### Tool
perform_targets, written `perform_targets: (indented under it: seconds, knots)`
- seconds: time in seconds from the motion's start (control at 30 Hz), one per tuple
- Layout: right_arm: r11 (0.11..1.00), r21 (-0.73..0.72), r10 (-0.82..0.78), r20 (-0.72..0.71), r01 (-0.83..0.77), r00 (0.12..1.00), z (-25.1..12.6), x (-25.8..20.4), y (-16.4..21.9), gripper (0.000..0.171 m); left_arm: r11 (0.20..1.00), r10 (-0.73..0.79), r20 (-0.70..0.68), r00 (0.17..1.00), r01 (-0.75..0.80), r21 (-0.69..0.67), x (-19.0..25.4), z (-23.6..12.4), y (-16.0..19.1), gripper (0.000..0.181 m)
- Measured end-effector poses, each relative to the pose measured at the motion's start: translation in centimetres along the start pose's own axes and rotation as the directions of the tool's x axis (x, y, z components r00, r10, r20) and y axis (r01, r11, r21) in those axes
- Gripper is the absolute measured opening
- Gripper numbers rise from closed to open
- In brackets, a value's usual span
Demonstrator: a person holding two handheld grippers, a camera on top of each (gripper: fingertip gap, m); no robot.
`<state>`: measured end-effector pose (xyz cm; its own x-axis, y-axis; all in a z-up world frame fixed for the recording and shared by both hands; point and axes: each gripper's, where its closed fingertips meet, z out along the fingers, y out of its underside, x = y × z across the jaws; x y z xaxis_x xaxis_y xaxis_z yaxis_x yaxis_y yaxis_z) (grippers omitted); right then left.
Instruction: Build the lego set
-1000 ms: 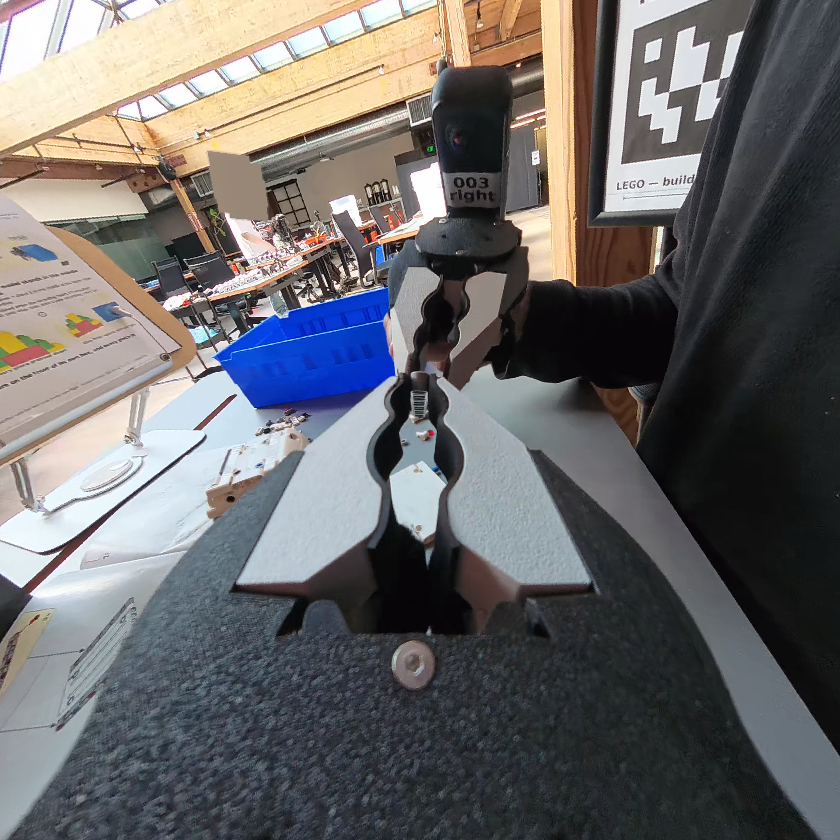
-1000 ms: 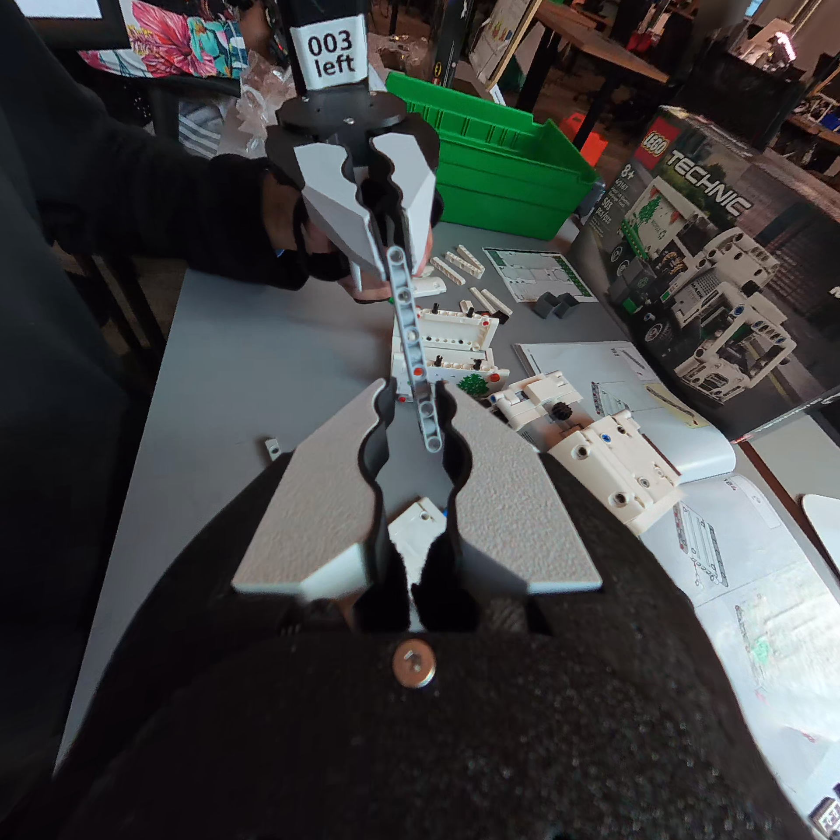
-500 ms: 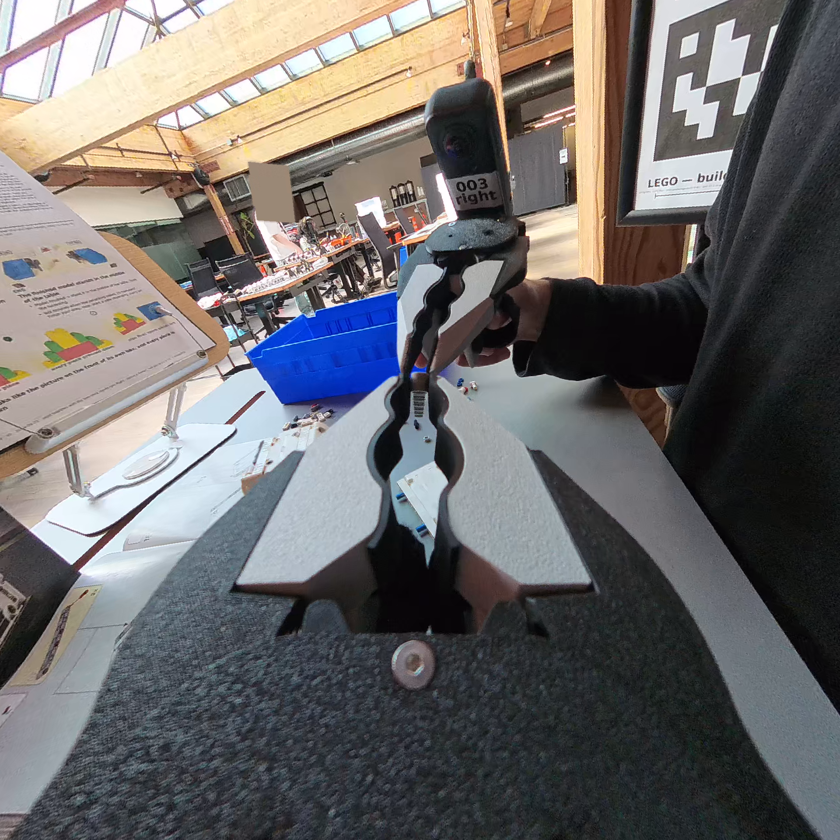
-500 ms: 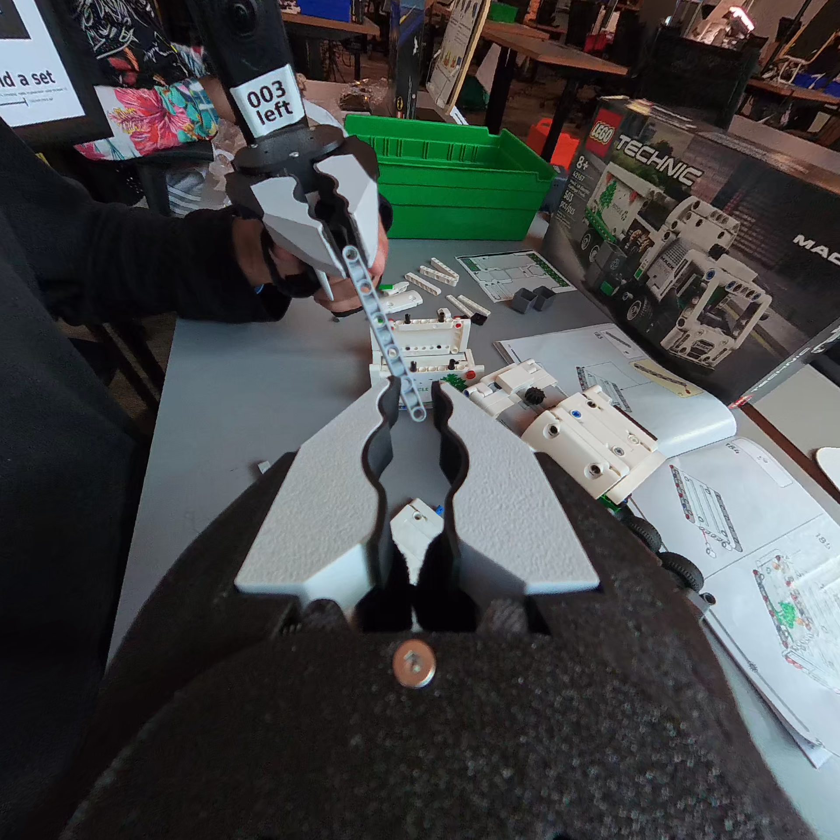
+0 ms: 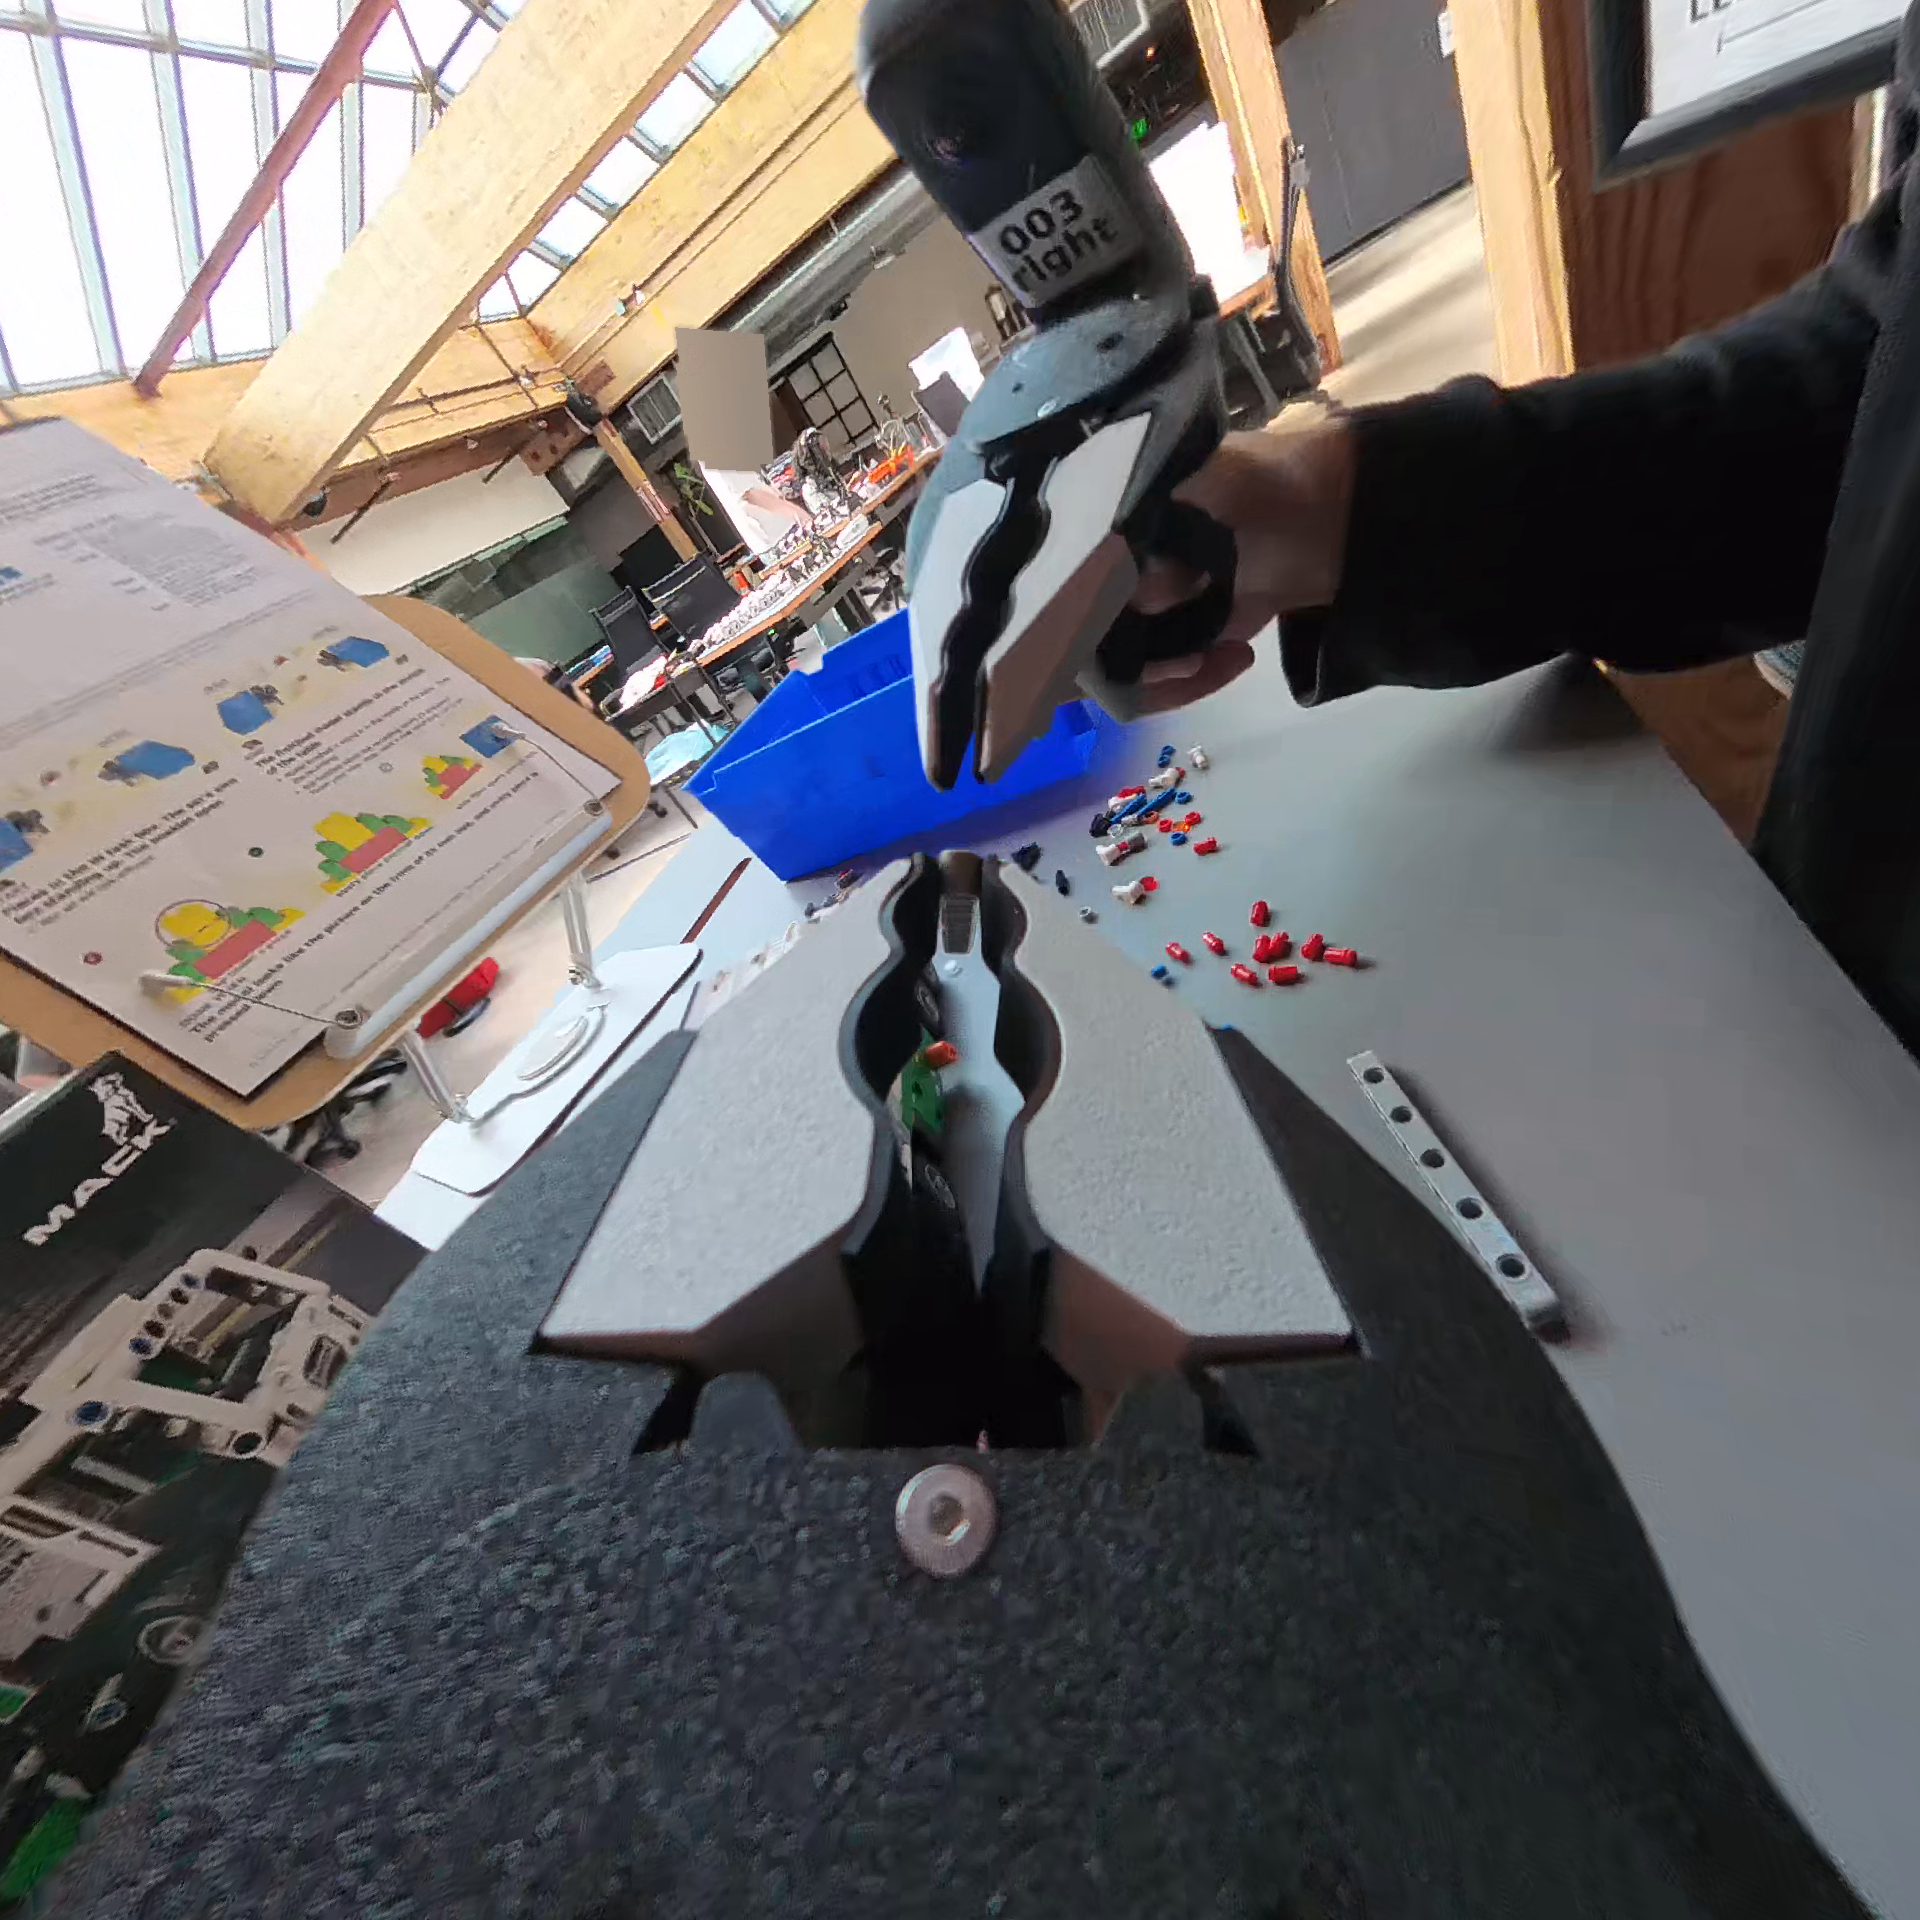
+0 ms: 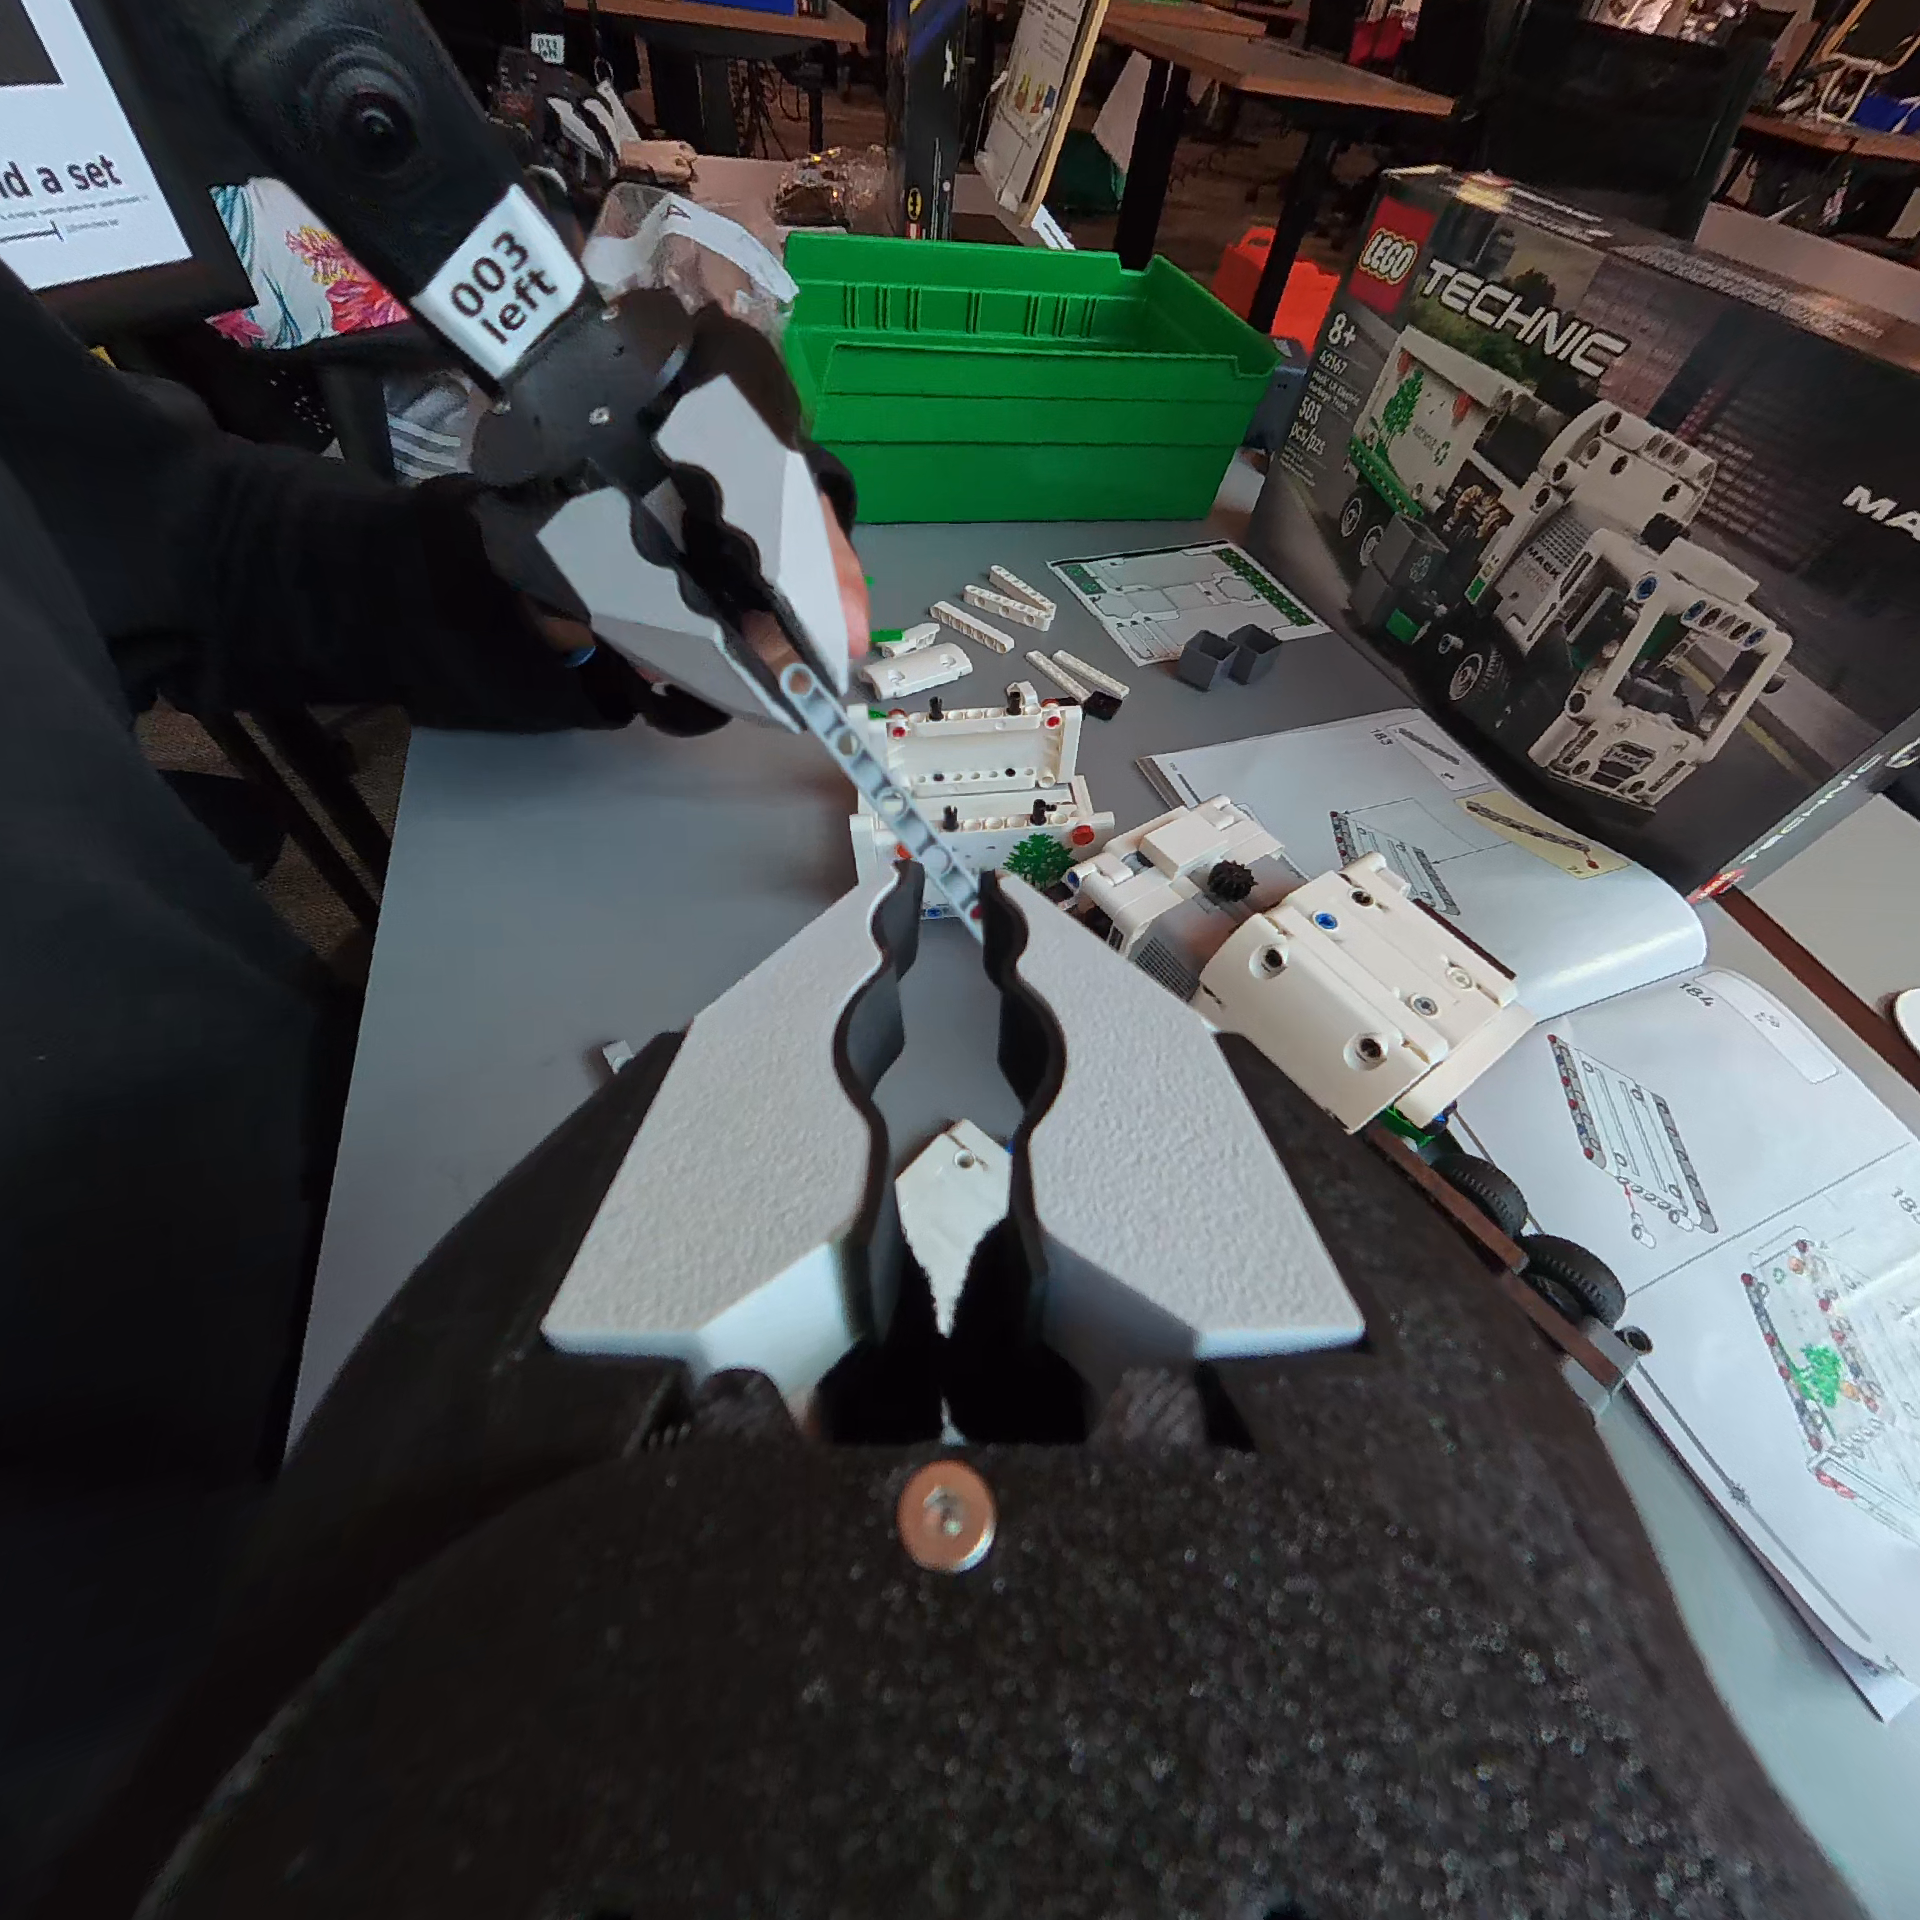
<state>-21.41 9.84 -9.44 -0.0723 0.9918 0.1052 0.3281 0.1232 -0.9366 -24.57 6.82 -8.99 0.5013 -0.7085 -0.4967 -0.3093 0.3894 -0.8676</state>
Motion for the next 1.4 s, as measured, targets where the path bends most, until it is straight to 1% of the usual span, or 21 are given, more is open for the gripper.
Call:
perform_targets:
  seconds: [0.1, 0.3, 0.53, 0.87, 0.93, 1.0, 1.07, 1.13, 1.2, 1.23, 1.33, 1.4]
  knots:
    - [1.000, -0.004, 0.005, -0.003, -0.005, 1.000, -0.2, 0.0, 0.1, 0.010, 0.999, -0.008, -0.005, 1.000, 0.009, 0.043, 0.4, 0.1, -1.0, 0.005]
    - [1.000, -0.016, -0.003, 0.025, 0.003, 1.000, 0.2, -0.7, 0.3, 0.010, 0.997, -0.039, -0.017, 0.999, 0.041, 0.068, 0.4, 0.0, -1.3, 0.005]
    - [0.999, -0.022, -0.028, 0.058, 0.029, 0.998, 0.7, -1.7, 0.4, 0.010, 0.998, -0.041, -0.025, 0.999, 0.042, 0.055, 0.8, 0.2, -1.0, 0.005]
    - [0.999, -0.013, -0.048, 0.053, 0.049, 0.997, 0.7, -2.0, 0.1, 0.010, 0.997, -0.051, -0.036, 0.998, 0.053, 0.052, 1.0, 0.4, -1.0, 0.005]
    - [0.999, -0.016, -0.050, 0.050, 0.051, 0.998, 0.7, -1.9, 0.1, 0.010, 0.997, -0.062, -0.033, 0.998, 0.064, 0.044, 1.0, 0.4, -1.0, 0.005]
    - [0.998, -0.047, -0.051, 0.033, 0.052, 0.998, 0.3, -1.6, 0.5, 0.010, 0.994, -0.107, -0.044, 0.993, 0.108, 0.025, 1.1, 0.4, -0.9, 0.005]
    - [0.996, -0.092, -0.007, -0.014, 0.006, 1.000, -1.4, -0.8, 1.2, 0.012, 0.987, -0.157, -0.042, 0.987, 0.158, 0.009, 1.1, 0.2, -0.7, 0.005]
    - [0.987, -0.116, 0.106, -0.052, -0.111, 0.993, -3.9, -0.4, 2.5, 0.016, 0.985, -0.172, -0.040, 0.984, 0.170, -0.034, 1.6, -0.1, -0.3, 0.005]
    - [0.967, -0.161, 0.182, -0.093, -0.196, 0.979, -5.9, -1.1, 5.2, 0.016, 0.981, -0.185, -0.022, 0.983, 0.183, -0.066, 1.9, -0.6, -0.2, 0.005]
    - [0.957, -0.189, 0.201, -0.120, -0.221, 0.972, -6.5, -1.8, 6.8, 0.016, 0.974, -0.219, -0.015, 0.976, 0.217, -0.065, 2.1, -0.8, -0.3, 0.005]
    - [0.916, -0.291, 0.232, -0.178, -0.276, 0.956, -6.9, -4.5, 11.2, 0.016, 0.943, -0.332, 0.013, 0.943, 0.332, -0.036, 3.0, -0.8, -0.5, 0.005]
    - [0.905, -0.291, 0.247, -0.233, -0.309, 0.941, -6.6, -5.0, 12.6, 0.016, 0.944, -0.323, 0.066, 0.944, 0.327, -0.054, 3.6, -0.4, 0.1, 0.005]
